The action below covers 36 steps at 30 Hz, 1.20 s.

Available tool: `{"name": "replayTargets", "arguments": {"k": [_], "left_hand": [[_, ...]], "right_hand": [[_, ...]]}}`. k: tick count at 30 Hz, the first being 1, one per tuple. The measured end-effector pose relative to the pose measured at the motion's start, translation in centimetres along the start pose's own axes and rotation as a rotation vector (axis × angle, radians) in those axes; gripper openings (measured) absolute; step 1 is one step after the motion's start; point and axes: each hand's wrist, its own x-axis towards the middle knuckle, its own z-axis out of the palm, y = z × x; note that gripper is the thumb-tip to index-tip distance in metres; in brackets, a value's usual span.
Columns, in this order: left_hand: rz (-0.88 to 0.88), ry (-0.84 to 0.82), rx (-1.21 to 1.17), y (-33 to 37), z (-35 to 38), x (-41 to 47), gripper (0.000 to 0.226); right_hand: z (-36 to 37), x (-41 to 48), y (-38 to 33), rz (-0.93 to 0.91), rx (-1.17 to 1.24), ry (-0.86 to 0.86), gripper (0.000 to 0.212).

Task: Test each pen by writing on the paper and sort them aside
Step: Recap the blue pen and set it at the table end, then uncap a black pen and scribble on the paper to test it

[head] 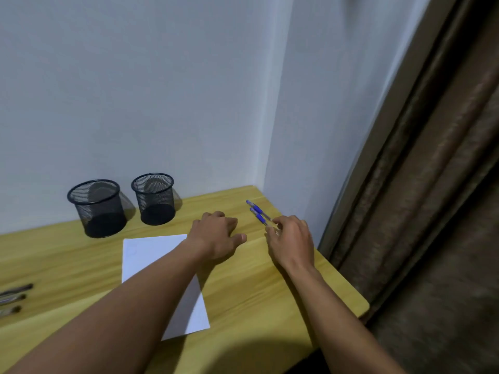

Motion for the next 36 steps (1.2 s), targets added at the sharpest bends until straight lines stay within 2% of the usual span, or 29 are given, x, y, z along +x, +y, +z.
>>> {"name": "replayTargets", "arguments": {"k": [3,10,22,28,31,36], "left_hand": [[0.01,0.075,-0.052,-1.3,-1.5,-1.9,0.062],[-0.026,0.247,-0.081,-6.8,-5.8,-10.6,0.044],[-0.388,0.535,-0.04,-20.8,-7.3,-28.0,0.025],[-0.562,0.575,-0.041,-26.0,-5.8,-33.2,0.024],[-0.563,0.543,-0.013,-27.5,-4.9,-34.0,0.026],[-0.541,0.528,0.023,-28.4,-4.5,-33.8,0.029]], "right_hand": [[-1.5,-0.3,-1.7,-0.069,0.016,-0.055,0.034],[-2.6,-3.1,-9.5,-0.301,0.044,-0.215,0.033],[4.8,-14.2,-26.3,-0.655,0.138,-0.519,0.036],[8.8,-18.2,-29.4,-0.721,0.077,-0.552,0.026],[10.3,-18.6,-29.6,-0.746,0.015,-0.525,0.021],[11.2,-18.4,-29.8,-0.797,0.009,-0.493,0.024]]}}
